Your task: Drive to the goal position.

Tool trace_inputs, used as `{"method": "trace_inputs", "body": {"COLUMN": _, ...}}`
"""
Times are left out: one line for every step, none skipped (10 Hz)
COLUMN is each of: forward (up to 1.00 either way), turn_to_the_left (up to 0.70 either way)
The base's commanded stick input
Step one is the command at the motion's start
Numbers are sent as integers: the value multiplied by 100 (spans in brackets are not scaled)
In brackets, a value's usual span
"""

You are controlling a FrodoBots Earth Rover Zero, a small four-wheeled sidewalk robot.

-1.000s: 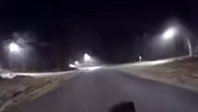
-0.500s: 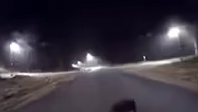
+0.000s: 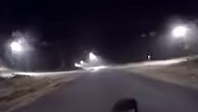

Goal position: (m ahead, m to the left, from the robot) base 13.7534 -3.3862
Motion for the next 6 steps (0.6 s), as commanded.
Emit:
{"method": "trace_inputs", "body": {"forward": 100, "turn_to_the_left": 7}}
{"method": "trace_inputs", "body": {"forward": 100, "turn_to_the_left": 7}}
{"method": "trace_inputs", "body": {"forward": 100, "turn_to_the_left": 7}}
{"method": "trace_inputs", "body": {"forward": 100, "turn_to_the_left": 6}}
{"method": "trace_inputs", "body": {"forward": 100, "turn_to_the_left": 6}}
{"method": "trace_inputs", "body": {"forward": 100, "turn_to_the_left": 5}}
